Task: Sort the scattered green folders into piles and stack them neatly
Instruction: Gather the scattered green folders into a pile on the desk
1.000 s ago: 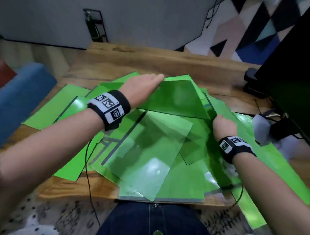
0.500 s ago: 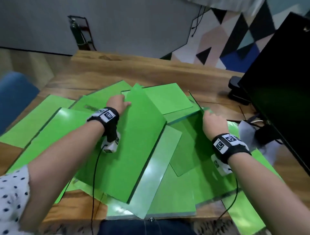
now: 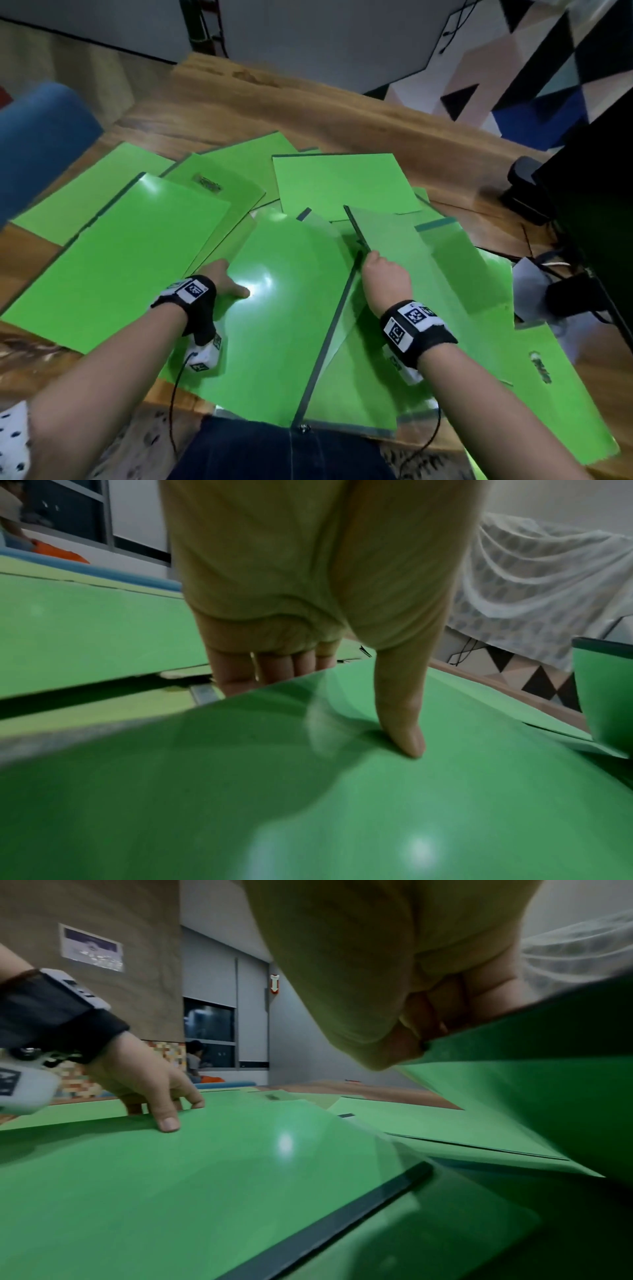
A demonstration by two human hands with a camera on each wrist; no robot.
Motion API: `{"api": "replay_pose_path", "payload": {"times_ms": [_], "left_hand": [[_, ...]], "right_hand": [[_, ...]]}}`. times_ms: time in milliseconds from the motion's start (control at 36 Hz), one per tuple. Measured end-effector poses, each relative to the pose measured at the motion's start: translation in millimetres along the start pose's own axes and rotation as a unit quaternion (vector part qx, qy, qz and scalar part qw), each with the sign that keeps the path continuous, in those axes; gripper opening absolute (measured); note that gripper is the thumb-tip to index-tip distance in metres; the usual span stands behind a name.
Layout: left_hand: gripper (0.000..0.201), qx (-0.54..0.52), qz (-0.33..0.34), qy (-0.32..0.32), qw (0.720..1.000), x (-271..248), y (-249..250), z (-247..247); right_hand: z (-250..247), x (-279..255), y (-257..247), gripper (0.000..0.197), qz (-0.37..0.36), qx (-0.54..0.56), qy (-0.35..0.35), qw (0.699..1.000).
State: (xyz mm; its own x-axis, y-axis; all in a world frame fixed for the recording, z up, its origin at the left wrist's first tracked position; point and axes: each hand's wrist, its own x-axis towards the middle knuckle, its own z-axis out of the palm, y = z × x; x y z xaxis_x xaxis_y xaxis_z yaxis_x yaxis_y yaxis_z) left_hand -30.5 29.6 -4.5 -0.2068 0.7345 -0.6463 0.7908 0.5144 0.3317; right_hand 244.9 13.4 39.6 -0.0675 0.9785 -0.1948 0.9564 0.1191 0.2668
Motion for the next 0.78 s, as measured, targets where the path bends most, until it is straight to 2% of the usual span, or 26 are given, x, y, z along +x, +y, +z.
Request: {"api": "replay_pose_path", "payload": {"times_ms": [111, 194, 278, 333, 417, 528, 583, 694, 778], "left_hand": [[0.083, -0.020, 0.008, 0.006, 1.000, -3, -1, 0], [0.074, -0.041, 0.016, 0.017, 0.999, -5, 5, 1], [0.071, -0.047, 0.015, 0.031, 0.998, -6, 11, 1], [0.069, -0.048, 0.016, 0.033, 0.998, -6, 11, 0], [0.068, -0.060, 0.021, 0.027, 0.998, -8, 7, -3], [0.066, -0.070, 0.031, 0.022, 0.997, -11, 4, -8], [0.065, -0.062, 0.034, 0.018, 0.997, -13, 4, -9], [0.068, -0.058, 0.038, -0.001, 0.998, -15, 5, -11], [0.078, -0.056, 0.048, -0.039, 0.996, -16, 4, -11]], "right_hand": [[5, -2, -45, 0.025, -0.028, 0.009, -0.006, 1.000], [12, -1, -79, 0.025, -0.033, 0.070, -0.038, 0.996], [20, 3, -87, 0.021, 0.025, 0.196, -0.115, 0.973], [29, 6, -74, 0.024, 0.068, 0.236, -0.146, 0.958], [47, 11, -29, 0.045, 0.136, 0.231, -0.138, 0.953], [77, 7, 45, 0.102, 0.257, 0.194, -0.162, 0.933], [93, 2, 64, 0.120, 0.293, 0.190, -0.189, 0.918], [107, -9, 71, 0.130, 0.318, 0.171, -0.204, 0.910], [110, -13, 72, 0.137, 0.326, 0.178, -0.205, 0.906]]}}
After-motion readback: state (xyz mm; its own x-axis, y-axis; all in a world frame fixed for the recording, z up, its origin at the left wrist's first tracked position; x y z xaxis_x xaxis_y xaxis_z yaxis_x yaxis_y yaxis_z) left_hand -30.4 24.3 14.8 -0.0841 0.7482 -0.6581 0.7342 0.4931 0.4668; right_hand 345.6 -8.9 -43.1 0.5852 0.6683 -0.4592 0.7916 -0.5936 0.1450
